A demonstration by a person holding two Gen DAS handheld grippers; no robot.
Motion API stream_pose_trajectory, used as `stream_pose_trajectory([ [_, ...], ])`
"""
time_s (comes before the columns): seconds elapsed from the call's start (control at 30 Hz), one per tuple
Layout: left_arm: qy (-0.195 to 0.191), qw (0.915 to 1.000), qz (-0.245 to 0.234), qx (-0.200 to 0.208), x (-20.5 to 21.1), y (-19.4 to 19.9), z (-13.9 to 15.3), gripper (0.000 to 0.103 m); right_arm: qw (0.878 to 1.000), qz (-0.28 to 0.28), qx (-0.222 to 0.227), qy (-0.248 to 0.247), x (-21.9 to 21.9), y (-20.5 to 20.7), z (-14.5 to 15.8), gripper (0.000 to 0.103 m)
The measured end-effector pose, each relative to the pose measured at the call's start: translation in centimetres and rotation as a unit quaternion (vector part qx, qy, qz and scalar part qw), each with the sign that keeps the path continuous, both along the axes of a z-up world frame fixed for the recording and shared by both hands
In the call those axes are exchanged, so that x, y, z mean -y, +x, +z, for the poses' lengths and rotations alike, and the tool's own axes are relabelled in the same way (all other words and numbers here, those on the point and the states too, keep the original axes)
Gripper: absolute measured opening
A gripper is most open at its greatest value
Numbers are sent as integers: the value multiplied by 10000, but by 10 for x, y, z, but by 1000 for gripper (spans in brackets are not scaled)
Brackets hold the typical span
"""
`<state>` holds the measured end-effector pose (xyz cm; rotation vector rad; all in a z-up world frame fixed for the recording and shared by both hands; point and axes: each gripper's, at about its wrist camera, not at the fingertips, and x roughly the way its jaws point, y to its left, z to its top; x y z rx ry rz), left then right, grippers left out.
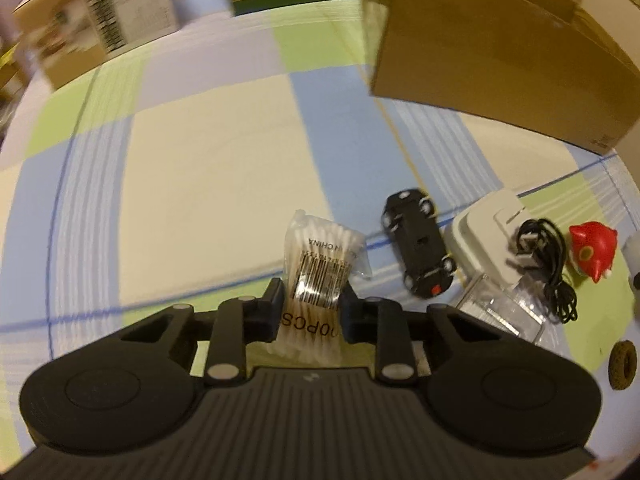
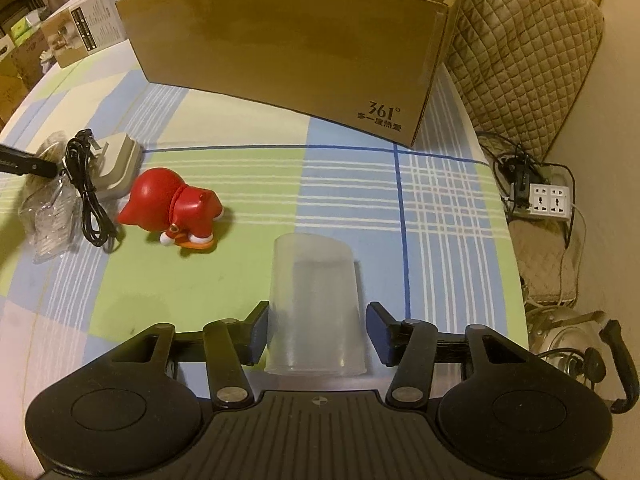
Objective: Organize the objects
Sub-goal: 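Carry the cup and cotton-swab pack with both tools over the box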
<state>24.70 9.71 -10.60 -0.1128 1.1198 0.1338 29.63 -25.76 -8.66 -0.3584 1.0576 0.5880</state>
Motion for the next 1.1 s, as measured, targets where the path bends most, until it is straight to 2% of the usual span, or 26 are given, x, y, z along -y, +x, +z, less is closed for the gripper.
stream_pose_trajectory([
  [0.1, -7, 9998, 188, -43, 0, -13, 2, 24, 9999, -89, -56, 56, -1, 6, -2, 50],
  [0.37, -90, 9990, 411, -114, 0, -38, 4, 24, 9947, -519, -589, 668, 10, 25, 1, 52],
  [0.63, -50, 9984, 543, -145, 7, -43, 5, 23, 9970, -436, -424, 477, 4, 19, 0, 48],
  [0.77, -59, 9983, 572, -108, 12, -45, 11, 22, 9969, -406, -346, 573, 4, 13, 4, 48],
  [1.1, -165, 9985, 378, 351, 30, -39, 54, 21, 9961, -269, -110, 836, -3, 7, 42, 48],
])
